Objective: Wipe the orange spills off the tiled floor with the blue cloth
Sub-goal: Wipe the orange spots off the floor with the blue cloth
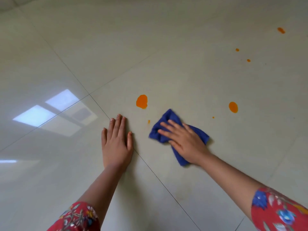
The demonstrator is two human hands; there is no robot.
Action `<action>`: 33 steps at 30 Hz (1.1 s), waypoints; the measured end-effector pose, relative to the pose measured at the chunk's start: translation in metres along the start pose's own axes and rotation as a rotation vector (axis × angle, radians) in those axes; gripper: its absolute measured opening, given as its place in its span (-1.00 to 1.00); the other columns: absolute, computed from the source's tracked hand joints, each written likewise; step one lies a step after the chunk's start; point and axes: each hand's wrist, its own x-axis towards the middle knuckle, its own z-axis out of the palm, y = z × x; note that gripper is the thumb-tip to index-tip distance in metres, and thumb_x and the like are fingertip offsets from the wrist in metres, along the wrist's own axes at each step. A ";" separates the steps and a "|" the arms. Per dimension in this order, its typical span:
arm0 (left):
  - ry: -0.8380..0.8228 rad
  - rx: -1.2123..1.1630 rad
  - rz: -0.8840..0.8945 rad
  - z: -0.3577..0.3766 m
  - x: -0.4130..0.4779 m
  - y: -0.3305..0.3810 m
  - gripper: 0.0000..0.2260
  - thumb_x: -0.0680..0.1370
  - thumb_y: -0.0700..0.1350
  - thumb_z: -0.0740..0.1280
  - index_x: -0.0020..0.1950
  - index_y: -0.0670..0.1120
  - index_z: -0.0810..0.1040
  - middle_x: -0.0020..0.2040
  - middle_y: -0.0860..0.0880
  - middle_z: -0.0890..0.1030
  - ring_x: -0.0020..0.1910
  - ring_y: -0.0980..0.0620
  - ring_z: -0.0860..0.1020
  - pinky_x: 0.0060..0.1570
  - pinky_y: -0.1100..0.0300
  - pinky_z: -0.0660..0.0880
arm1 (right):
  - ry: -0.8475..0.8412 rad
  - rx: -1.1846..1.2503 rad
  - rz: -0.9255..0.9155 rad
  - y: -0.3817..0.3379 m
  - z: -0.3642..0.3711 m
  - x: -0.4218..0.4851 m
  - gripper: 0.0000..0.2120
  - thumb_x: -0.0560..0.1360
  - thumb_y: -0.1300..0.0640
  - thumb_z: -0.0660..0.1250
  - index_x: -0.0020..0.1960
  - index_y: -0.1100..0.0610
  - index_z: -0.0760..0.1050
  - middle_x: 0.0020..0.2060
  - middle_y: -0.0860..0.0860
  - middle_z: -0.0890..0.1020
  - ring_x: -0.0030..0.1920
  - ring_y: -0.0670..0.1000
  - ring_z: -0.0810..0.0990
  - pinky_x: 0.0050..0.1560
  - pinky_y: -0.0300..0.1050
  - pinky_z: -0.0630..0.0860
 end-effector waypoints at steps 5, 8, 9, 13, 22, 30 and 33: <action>-0.001 0.007 0.003 0.000 0.000 0.003 -0.49 0.61 0.08 -0.05 0.57 0.02 0.06 0.58 0.10 0.03 0.56 0.09 -0.05 0.52 0.04 -0.09 | 0.198 0.060 0.508 0.029 -0.010 0.073 -0.51 0.59 -0.04 -0.07 0.47 -0.02 0.31 0.49 -0.05 0.31 0.50 0.02 0.24 0.40 0.12 0.20; 0.004 -0.012 0.017 -0.001 0.000 0.002 -0.49 0.61 0.06 -0.05 0.57 0.01 0.07 0.57 0.09 0.05 0.55 0.10 -0.04 0.52 0.05 -0.07 | 0.136 0.068 0.439 0.014 -0.013 0.142 -0.57 0.64 0.01 0.03 0.50 -0.06 0.24 0.53 -0.08 0.22 0.53 -0.02 0.13 0.46 0.05 0.08; 0.016 -0.034 0.016 -0.002 0.000 0.001 -0.49 0.61 0.04 -0.04 0.57 0.00 0.09 0.57 0.08 0.06 0.55 0.11 -0.02 0.52 0.05 -0.06 | 0.097 0.064 0.378 0.006 -0.013 0.159 -0.57 0.65 0.01 0.04 0.51 -0.07 0.21 0.54 -0.10 0.18 0.54 -0.04 0.09 0.47 0.03 0.03; 0.131 -0.195 -0.041 -0.002 0.000 -0.002 -0.51 0.60 -0.09 0.04 0.54 -0.14 0.18 0.55 -0.05 0.18 0.54 0.00 0.12 0.50 0.05 0.06 | -0.037 -0.028 -0.018 -0.024 -0.003 0.155 -0.56 0.64 -0.05 0.01 0.52 -0.12 0.18 0.54 -0.12 0.15 0.55 -0.01 0.08 0.48 0.06 0.01; 0.090 -0.144 -0.016 -0.001 0.001 0.000 -0.50 0.60 -0.09 -0.01 0.56 -0.10 0.12 0.57 -0.01 0.12 0.55 0.06 0.05 0.52 0.10 -0.03 | 0.067 -0.142 0.420 0.036 -0.016 0.101 -0.50 0.60 -0.14 -0.06 0.54 -0.16 0.10 0.56 -0.11 0.09 0.55 0.03 0.05 0.46 0.19 0.00; 0.217 -0.354 -0.047 0.000 -0.001 -0.008 -0.52 0.57 -0.19 0.05 0.51 -0.19 0.24 0.53 -0.07 0.22 0.51 0.02 0.17 0.48 0.26 0.02 | -0.118 -0.107 -0.340 -0.045 0.013 0.055 -0.52 0.60 -0.08 0.02 0.52 -0.12 0.19 0.54 -0.09 0.18 0.54 0.03 0.11 0.48 0.10 0.01; 0.215 -0.334 -0.089 -0.001 0.000 -0.006 -0.51 0.57 -0.17 0.05 0.53 -0.15 0.21 0.54 -0.04 0.20 0.52 0.04 0.15 0.49 0.22 0.03 | -0.095 -0.128 -0.267 0.006 -0.001 0.045 -0.51 0.57 -0.08 0.03 0.51 -0.13 0.21 0.53 -0.11 0.19 0.53 0.00 0.14 0.46 0.08 -0.01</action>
